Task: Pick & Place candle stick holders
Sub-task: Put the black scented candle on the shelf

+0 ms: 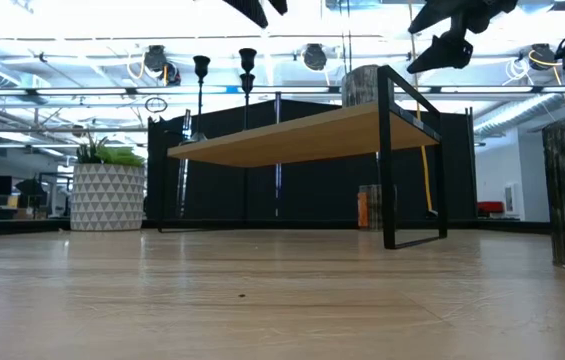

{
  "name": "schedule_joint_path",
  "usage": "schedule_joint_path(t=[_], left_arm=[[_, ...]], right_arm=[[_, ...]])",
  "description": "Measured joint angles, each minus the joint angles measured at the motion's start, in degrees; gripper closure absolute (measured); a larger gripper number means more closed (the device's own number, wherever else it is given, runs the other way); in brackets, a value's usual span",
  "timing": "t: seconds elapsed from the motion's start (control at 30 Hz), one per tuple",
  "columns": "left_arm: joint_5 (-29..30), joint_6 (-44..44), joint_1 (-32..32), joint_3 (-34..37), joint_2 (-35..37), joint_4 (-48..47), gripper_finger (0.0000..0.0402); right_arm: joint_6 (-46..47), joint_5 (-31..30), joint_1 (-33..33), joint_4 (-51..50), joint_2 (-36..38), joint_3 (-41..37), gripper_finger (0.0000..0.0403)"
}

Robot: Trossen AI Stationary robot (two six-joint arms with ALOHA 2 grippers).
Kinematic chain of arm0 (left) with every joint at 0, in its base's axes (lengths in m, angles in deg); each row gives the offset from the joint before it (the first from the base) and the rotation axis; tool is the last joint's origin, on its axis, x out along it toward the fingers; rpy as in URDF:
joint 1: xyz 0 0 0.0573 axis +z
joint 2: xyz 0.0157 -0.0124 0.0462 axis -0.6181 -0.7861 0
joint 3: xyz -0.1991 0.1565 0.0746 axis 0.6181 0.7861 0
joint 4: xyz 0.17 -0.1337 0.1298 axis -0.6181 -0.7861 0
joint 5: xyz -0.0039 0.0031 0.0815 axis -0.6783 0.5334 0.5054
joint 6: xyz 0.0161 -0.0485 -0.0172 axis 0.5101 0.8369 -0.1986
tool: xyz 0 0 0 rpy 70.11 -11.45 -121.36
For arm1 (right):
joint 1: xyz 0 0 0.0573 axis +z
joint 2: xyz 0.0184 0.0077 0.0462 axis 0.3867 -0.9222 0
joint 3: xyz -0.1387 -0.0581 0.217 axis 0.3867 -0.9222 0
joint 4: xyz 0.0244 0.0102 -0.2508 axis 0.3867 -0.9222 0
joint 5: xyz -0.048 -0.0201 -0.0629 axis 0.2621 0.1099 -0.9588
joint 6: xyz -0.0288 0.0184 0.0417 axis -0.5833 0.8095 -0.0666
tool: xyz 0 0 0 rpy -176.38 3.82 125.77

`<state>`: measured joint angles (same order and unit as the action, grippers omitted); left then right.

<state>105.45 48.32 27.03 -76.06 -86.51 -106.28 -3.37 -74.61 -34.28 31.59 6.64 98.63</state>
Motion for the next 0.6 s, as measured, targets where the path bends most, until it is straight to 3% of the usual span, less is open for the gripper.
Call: schedule_joint_path(t=[0.1, 0.23, 0.6], left_arm=[[-0.3, -0.5, -0.4, 3.0, 0.3, 2.1, 0.0218], [-0.2, -0.5, -0.7, 7.4, 2.0, 5.0, 0.0218], [0.9, 4.1, -2.7, 30.0, 13.5, 31.0, 0.0218]], right_arm=[[0.1, 0.0, 0.0, 1.0, 0.0, 0.0, 0.0018], [1.0, 0.0, 0.0, 4.5, -0.1, 0.0, 0.0062], [1.9, 1.4, 0.0, 6.5, -5.7, 2.0, 0.0258]])
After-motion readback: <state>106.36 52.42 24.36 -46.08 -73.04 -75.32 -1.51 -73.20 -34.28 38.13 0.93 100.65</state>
